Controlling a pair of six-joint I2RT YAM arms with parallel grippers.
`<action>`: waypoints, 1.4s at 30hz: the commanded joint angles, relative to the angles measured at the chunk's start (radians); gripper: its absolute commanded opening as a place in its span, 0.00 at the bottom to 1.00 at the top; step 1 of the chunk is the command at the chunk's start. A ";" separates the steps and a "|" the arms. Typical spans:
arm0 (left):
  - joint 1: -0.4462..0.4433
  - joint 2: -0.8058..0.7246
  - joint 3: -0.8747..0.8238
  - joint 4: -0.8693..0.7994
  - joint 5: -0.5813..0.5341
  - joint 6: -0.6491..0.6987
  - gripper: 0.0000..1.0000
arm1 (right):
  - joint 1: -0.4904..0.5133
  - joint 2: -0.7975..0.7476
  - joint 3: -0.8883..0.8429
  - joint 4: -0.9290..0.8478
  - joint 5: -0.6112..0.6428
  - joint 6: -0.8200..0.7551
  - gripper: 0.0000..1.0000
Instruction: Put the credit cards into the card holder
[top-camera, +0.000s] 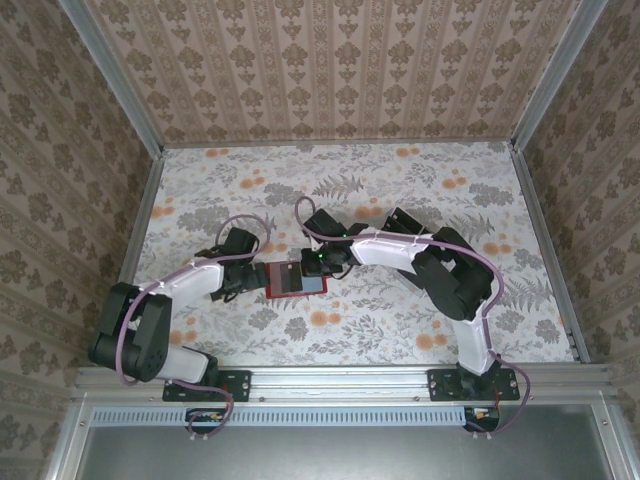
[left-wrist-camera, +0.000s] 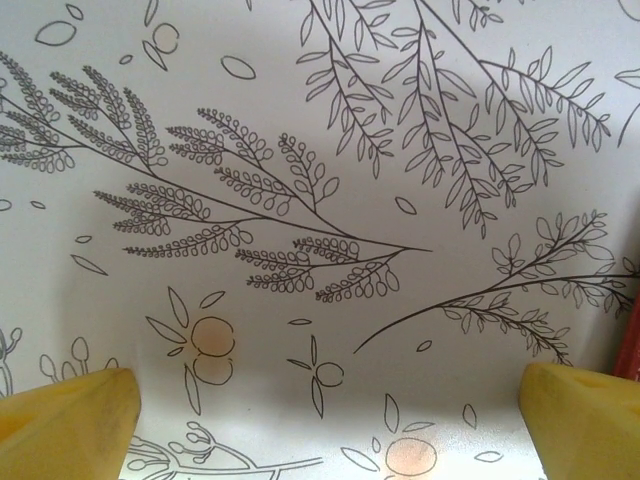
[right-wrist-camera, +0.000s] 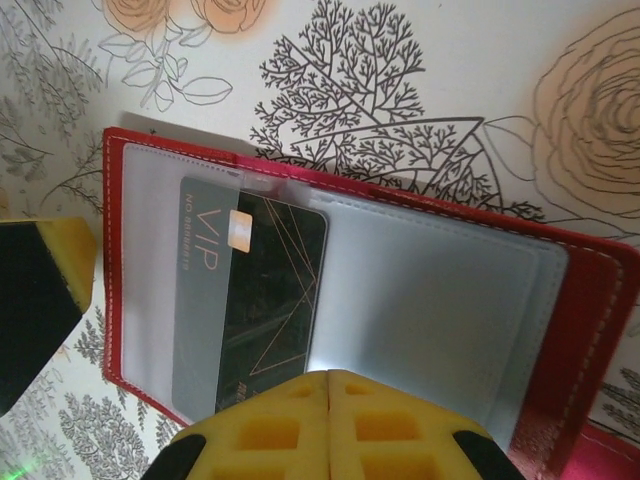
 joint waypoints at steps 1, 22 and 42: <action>-0.006 0.017 -0.013 0.014 0.007 -0.018 1.00 | 0.012 0.032 0.044 -0.048 0.013 -0.016 0.09; -0.012 0.036 -0.039 0.054 0.028 -0.015 1.00 | 0.041 0.068 0.098 -0.038 -0.010 0.007 0.09; -0.016 0.050 -0.035 0.061 0.033 -0.011 1.00 | 0.016 0.027 0.050 -0.089 0.077 -0.018 0.08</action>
